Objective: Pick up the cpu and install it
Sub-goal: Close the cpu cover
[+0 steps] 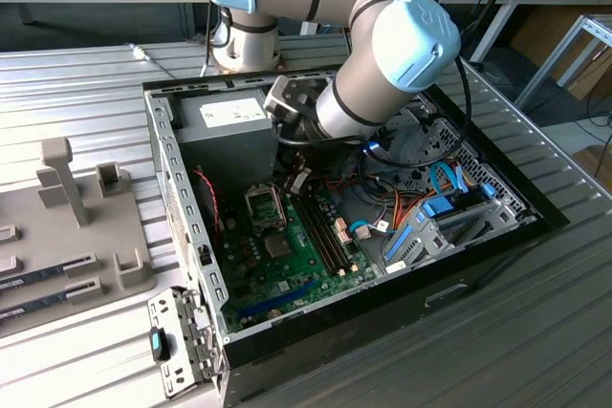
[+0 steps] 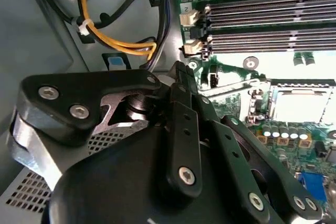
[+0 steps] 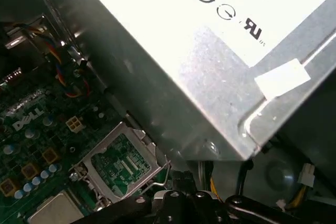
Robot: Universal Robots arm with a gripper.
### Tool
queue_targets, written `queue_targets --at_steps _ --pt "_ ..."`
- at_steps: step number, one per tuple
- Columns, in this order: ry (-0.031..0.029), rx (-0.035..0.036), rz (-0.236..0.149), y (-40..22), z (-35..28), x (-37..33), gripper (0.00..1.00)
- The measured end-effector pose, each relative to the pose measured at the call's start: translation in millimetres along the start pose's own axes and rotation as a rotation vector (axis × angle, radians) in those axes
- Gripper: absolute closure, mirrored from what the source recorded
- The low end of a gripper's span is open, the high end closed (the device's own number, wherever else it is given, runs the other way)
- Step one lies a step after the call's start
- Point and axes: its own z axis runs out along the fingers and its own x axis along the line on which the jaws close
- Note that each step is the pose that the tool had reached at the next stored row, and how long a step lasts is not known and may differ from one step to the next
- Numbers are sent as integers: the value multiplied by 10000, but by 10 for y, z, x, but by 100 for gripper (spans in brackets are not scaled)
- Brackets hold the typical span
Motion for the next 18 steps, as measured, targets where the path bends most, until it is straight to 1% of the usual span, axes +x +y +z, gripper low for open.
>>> queue_targets --at_steps 2,6,12,18 --pt "-3 -3 0 13 49 8 89" --pt "-13 -11 -3 61 68 58 89" --pt "-17 -15 -4 65 60 88 89" --pt "-29 -14 -7 78 14 85 89"
